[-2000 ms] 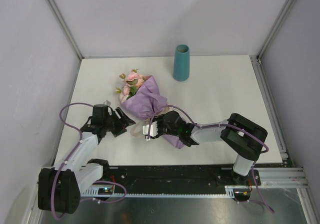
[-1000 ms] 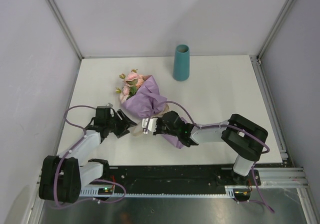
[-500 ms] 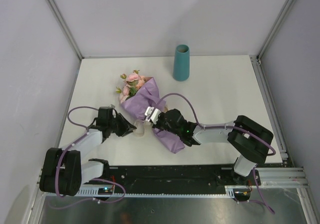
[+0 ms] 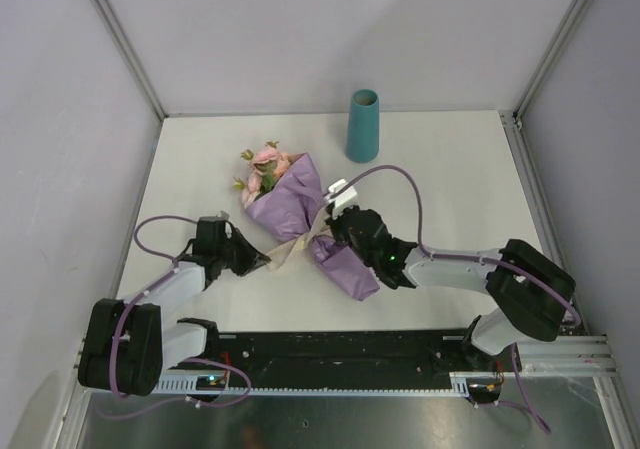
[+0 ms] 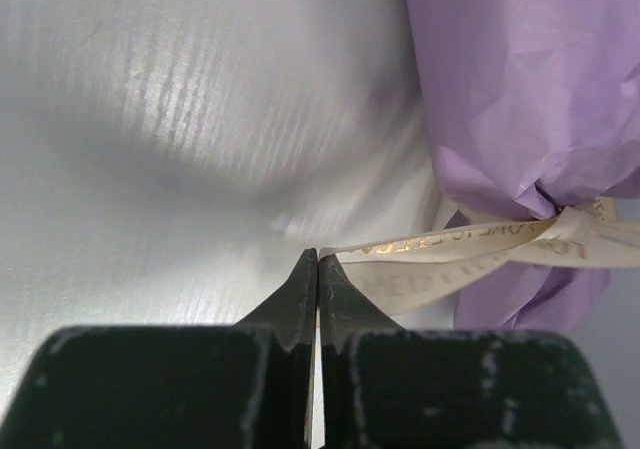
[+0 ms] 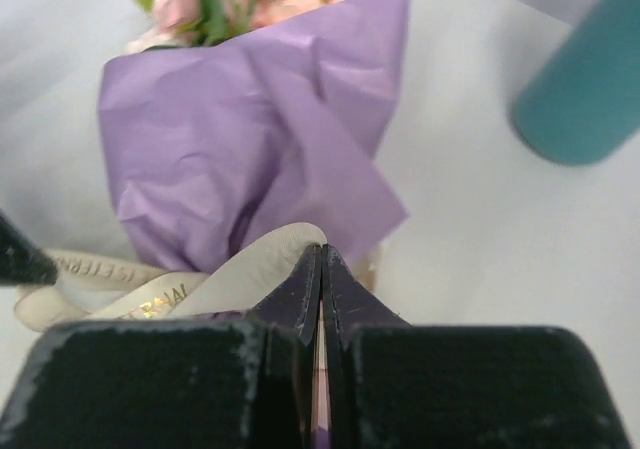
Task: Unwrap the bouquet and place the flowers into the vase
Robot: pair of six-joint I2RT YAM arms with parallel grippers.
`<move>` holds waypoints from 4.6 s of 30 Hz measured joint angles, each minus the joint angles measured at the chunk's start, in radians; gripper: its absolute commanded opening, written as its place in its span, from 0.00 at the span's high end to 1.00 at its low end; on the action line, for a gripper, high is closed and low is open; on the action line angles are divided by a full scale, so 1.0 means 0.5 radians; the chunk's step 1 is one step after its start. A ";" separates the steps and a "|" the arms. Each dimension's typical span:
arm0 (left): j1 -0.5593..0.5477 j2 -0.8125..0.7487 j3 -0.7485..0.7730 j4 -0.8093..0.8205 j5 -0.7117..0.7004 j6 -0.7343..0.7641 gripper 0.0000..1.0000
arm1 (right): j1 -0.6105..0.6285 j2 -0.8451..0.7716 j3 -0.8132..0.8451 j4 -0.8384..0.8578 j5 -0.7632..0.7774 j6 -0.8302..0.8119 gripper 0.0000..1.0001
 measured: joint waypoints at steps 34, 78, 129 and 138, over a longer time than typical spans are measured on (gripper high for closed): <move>-0.078 -0.253 0.032 -0.057 -0.130 -0.052 0.16 | -0.466 -0.923 -0.393 -0.467 -0.330 1.032 1.00; -0.485 0.542 0.549 0.237 -0.443 -0.101 1.00 | -1.209 -1.395 -0.417 -0.924 0.130 1.266 1.00; -0.302 0.815 1.347 -0.996 0.079 0.822 1.00 | -0.785 -0.443 -0.262 -0.481 -1.495 0.703 0.52; -0.275 0.815 1.347 -1.009 0.078 0.822 1.00 | -0.790 -0.443 -0.603 -0.199 -1.504 0.745 0.44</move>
